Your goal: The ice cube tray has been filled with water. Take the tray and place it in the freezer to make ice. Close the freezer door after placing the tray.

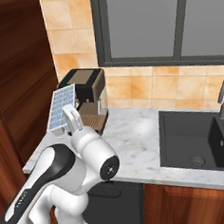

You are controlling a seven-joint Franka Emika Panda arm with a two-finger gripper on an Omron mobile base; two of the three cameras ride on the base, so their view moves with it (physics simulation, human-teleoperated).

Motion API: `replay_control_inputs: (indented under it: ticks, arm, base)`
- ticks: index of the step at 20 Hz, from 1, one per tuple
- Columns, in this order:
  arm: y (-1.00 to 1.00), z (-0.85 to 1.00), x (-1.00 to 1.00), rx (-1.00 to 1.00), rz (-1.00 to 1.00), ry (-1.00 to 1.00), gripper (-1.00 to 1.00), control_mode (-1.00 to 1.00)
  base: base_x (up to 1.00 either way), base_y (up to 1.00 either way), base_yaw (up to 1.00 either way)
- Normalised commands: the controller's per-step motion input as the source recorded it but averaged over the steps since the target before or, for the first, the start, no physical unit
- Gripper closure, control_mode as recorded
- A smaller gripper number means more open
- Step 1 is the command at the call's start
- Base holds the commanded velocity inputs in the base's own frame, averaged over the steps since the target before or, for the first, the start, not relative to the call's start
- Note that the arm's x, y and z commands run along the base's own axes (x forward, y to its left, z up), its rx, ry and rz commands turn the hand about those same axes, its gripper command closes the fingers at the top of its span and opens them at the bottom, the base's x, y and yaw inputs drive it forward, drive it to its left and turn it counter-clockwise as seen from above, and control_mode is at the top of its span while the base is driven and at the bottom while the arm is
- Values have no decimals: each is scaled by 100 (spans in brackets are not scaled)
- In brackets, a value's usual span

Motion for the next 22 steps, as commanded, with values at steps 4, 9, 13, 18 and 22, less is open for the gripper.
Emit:
replay_control_inputs:
  ticks: [4, 9, 13, 18, 22]
  arm:
    - [0, 0, 0, 0, 0, 0, 100, -100]
    - [0, 0, 0, 0, 0, 1, 100, 100]
    - [0, 0, 0, 0, 0, 0, 100, 100]
    - [0, 0, 0, 0, 0, 0, 100, 100]
    - [0, 0, 0, 0, 0, 0, 100, 100]
  base:
    - [0, 0, 0]
    - [0, 0, 0]
    - [0, 0, 0]
    - [-45, 0, -1]
    - [-71, -1, -3]
